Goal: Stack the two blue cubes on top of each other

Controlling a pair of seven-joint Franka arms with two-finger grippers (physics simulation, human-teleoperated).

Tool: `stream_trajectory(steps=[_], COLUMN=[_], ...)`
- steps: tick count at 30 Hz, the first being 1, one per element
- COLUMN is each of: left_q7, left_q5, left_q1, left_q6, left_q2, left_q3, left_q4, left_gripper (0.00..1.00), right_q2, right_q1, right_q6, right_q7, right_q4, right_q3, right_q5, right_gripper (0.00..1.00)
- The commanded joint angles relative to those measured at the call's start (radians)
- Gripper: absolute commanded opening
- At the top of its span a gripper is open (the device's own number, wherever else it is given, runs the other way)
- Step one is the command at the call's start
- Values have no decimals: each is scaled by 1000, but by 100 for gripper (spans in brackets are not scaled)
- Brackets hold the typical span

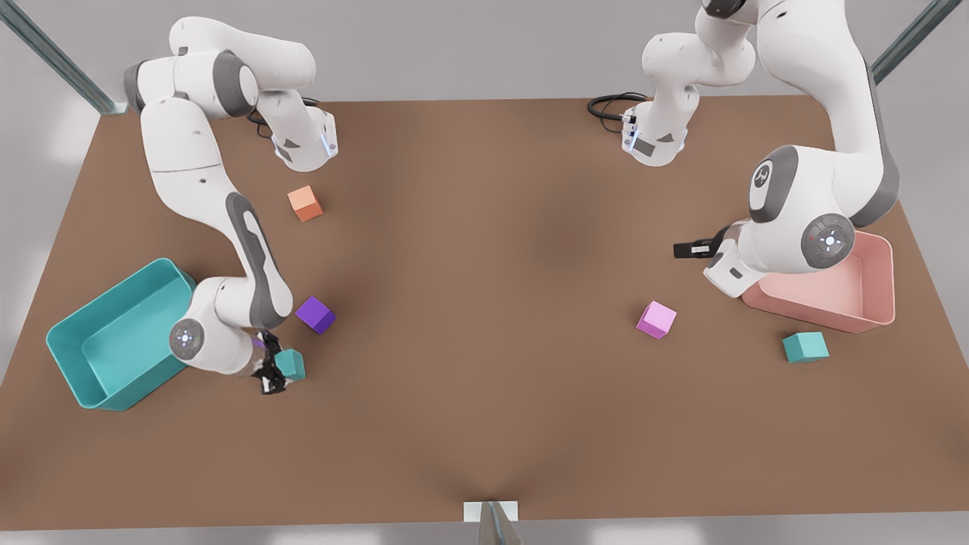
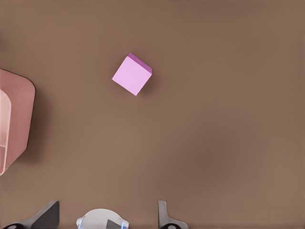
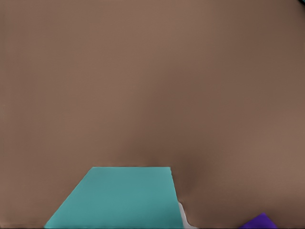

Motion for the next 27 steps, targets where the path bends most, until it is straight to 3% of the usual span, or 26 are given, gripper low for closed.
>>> stream_trajectory(steps=[1, 8, 12, 15, 20, 27], left_q7=[0, 1, 451, 754, 945, 1066], left_q5=[0, 5, 97, 92, 92, 39], left_q1=[0, 49, 252, 324, 377, 407], left_q6=[-2, 6, 204, 359, 656, 660], left_q2=[-1, 39, 274, 320, 442, 510], left_q3=[0, 6, 8, 30, 58, 103], left_q4=[0, 6, 178, 186, 212, 210], left_gripper=[100, 100, 100, 100, 100, 100], right_q2=[-1, 23, 115, 229, 260, 335], right_q1=[17, 308, 468, 529, 590, 643], right_q6=[-52, -55, -39, -38, -1, -1], right_q7=[5, 493, 780, 953, 1079, 1168], right_q4=[22, 151, 274, 427, 453, 506], right_q3=[26, 22, 14, 14, 14, 16], right_q5=[8, -7, -70, -117, -117, -116], right_gripper=[71, 71, 71, 71, 71, 72])
